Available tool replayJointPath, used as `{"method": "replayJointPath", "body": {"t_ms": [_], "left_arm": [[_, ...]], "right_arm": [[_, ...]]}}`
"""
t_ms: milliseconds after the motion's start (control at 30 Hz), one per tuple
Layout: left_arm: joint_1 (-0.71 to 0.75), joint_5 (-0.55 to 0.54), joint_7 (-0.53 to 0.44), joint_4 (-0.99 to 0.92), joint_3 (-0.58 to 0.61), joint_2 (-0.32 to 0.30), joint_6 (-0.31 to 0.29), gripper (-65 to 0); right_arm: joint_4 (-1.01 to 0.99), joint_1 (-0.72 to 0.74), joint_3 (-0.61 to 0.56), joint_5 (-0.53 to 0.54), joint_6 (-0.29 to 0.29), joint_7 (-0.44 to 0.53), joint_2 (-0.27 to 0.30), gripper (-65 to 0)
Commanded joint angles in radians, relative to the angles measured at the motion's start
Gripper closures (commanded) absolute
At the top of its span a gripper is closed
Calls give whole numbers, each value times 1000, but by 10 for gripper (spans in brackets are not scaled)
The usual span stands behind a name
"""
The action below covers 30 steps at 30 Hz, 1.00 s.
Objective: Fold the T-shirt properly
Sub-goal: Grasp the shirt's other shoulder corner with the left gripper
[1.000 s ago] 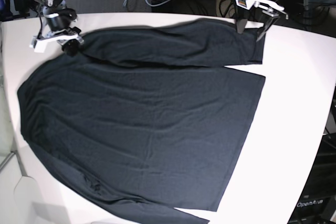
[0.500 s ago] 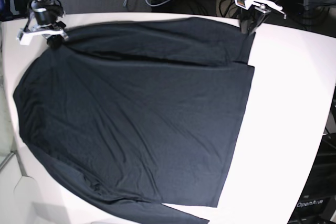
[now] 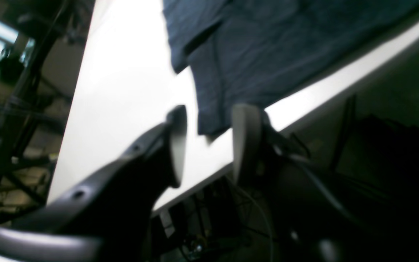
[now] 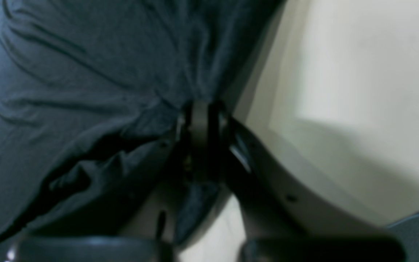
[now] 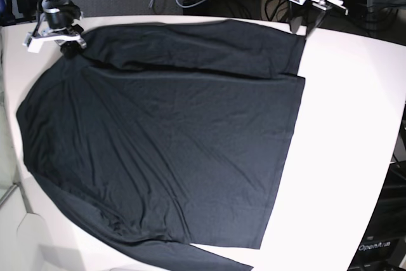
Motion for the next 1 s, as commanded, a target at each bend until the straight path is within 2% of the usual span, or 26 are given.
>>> {"method": "replayJointPath", "body": {"t_ms": [0,67,167,300,367,500,600,767,833,967], "left_arm": [[19,-24,-15,9,2,-4,1,-237],[25,-30,-9,13,17,-4,-39,-260],[22,-38,-6,21,19,-4,-142,-292],[8,-53,-3,21,17,-4,-196,-313],[-4,-55,2,23,16,-4,-248,-315],[-7,-58,83,67,17,-4,-346,-315],[-16,-58,110,90,20,-4,-374,-314],[-33,-68,114,82,19,-4,-375,-313],[-28,-133,110,81,23,-4,-375,-313],[4,-334,107,61,68,-4,-374,-313]], "right_arm": [[12,-2,5,10,4,14,8,0],[12,-2,5,10,4,14,8,0],[12,-1,5,10,4,14,8,0],[12,-6,5,10,4,14,8,0],[12,-7,5,10,4,14,8,0],[12,-7,5,10,4,14,6,0],[12,-6,5,10,4,15,6,0],[12,-2,5,9,4,15,-9,0],[12,-1,5,9,4,15,-12,0],[12,-1,5,9,4,15,-12,0]]}}
